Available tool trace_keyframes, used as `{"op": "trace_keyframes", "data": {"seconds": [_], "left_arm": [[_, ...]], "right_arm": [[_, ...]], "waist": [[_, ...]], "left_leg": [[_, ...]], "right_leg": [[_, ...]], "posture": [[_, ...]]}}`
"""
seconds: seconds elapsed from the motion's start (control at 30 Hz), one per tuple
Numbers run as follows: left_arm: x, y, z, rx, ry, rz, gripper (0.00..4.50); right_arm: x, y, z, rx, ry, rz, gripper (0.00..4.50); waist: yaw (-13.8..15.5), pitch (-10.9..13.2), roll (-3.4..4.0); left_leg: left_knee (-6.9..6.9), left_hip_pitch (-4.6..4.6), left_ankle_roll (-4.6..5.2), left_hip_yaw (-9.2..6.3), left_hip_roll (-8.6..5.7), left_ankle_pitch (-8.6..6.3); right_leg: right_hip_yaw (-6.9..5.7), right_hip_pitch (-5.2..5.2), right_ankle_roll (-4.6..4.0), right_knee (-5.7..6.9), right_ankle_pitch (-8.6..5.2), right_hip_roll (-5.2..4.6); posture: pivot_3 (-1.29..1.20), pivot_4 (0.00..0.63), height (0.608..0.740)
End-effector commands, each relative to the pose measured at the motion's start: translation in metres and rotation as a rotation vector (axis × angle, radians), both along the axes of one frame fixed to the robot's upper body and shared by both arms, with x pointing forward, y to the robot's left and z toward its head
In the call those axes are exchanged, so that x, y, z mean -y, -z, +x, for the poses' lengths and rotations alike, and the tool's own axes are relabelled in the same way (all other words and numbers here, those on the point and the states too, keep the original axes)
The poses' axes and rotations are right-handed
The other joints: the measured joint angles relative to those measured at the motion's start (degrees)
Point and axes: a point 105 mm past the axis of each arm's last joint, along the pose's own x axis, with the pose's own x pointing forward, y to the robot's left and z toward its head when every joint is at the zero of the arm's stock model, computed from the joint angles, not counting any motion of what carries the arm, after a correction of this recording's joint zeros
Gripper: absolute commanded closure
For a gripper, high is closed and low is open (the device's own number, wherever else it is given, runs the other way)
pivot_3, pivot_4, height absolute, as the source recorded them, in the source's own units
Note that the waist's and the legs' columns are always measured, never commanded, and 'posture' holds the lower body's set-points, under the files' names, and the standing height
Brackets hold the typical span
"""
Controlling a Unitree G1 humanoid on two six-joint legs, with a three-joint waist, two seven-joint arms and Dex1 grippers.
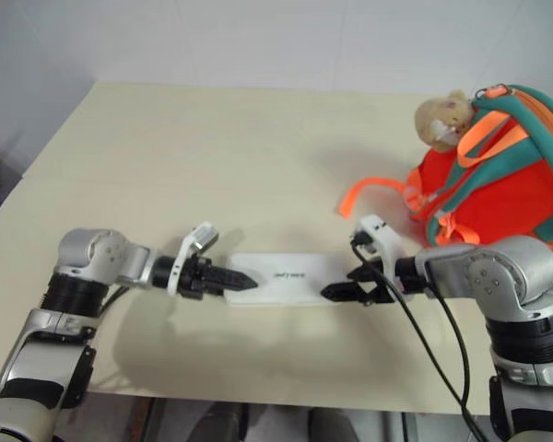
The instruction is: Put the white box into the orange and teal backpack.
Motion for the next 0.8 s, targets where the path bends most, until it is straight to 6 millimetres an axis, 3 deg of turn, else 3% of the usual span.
{"op": "trace_keyframes", "data": {"seconds": [0.03,0.37,0.7,0.8], "left_arm": [[-0.002,0.006,-0.006,-0.060,0.014,0.010,0.01],[-0.004,0.006,0.008,-0.043,-0.089,-0.004,0.01],[-0.003,0.008,0.012,-0.016,-0.186,-0.075,2.86],[-0.002,0.000,0.006,-0.013,-0.151,-0.138,3.10]], "right_arm": [[0.000,-0.002,-0.008,0.036,-0.061,-0.018,0.00],[0.008,0.009,-0.011,0.042,-0.077,-0.042,0.00],[0.004,0.012,-0.014,0.037,-0.078,-0.025,0.00],[0.004,0.012,-0.015,0.037,-0.080,-0.019,0.00]], "waist": [[0.01,0.00,0.00],[0.03,0.00,0.00],[0.05,0.00,-0.01],[-0.01,0.00,-0.01]], "left_leg": [[0.00,0.00,0.00,0.00,0.00,0.00],[0.09,0.02,0.04,-0.03,0.07,0.05],[0.11,0.02,0.08,-0.15,0.10,0.09],[0.14,0.02,0.08,-0.15,0.09,0.09]], "right_leg": [[0.00,0.00,0.00,0.01,0.00,0.00],[0.01,0.00,0.11,0.10,0.06,0.00],[0.02,-0.01,0.16,0.13,0.09,-0.04],[0.03,0.01,0.17,0.15,0.09,-0.06]], "posture": [[0.00,0.150,0.740],[0.00,0.150,0.740],[0.00,0.150,0.740],[0.00,0.150,0.740]]}}
